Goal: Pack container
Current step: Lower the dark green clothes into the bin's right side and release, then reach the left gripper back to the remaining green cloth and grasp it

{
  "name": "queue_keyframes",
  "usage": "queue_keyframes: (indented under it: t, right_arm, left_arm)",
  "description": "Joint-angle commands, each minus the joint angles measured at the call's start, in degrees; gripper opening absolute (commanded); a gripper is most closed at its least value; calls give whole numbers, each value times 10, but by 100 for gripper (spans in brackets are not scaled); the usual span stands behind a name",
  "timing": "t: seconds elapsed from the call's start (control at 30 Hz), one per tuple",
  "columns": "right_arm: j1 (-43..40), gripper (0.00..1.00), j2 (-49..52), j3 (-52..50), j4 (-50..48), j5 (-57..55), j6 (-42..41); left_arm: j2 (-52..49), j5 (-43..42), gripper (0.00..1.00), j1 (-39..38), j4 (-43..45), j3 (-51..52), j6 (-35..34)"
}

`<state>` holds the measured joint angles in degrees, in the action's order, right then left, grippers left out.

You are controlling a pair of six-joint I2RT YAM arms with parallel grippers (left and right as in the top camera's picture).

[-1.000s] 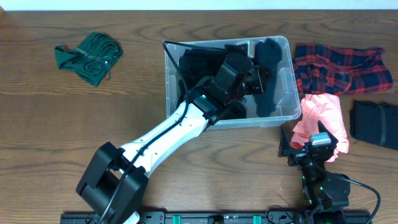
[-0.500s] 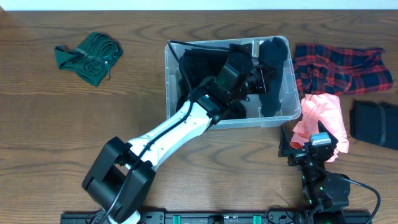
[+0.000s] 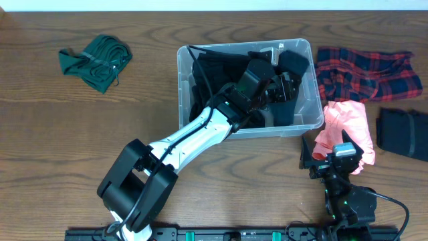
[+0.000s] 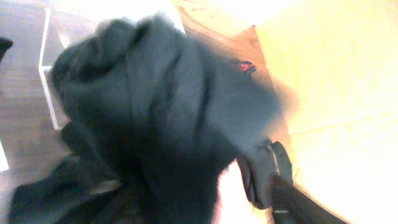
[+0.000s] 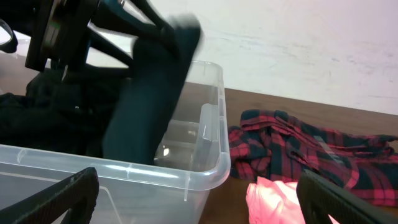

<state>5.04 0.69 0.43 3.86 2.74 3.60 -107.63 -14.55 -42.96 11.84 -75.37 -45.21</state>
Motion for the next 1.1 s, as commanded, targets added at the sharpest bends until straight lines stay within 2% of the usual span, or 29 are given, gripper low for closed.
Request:
queue_keyframes:
  t: [0.0, 0.1, 0.27, 0.47, 0.57, 0.83, 1.0, 1.07]
  right_arm:
    - [-5, 99, -3, -1, 2, -4, 3]
    - [-5, 99, -3, -1, 2, -4, 3]
    - [-5, 99, -3, -1, 2, -4, 3]
    - [-5, 99, -3, -1, 2, -4, 3]
    - [-5, 99, -3, -1, 2, -4, 3]
    - [-5, 99, -3, -1, 2, -4, 3]
    - [-5, 99, -3, -1, 2, -4, 3]
    - [-5, 99, -3, -1, 2, -4, 3]
  left_arm:
    - [-1, 6, 80, 0, 8, -20, -3]
    - [-1, 6, 83, 1, 8, -20, -2]
    - [-1, 6, 84, 5, 8, -20, 45]
    - [0, 7, 79, 7, -20, -20, 220]
    - [9, 7, 80, 24, -52, -20, 281]
    - [110, 3, 79, 166, -165, -20, 282]
    - [182, -11, 80, 254, -205, -20, 349]
    - [204, -11, 80, 287, -217, -20, 401]
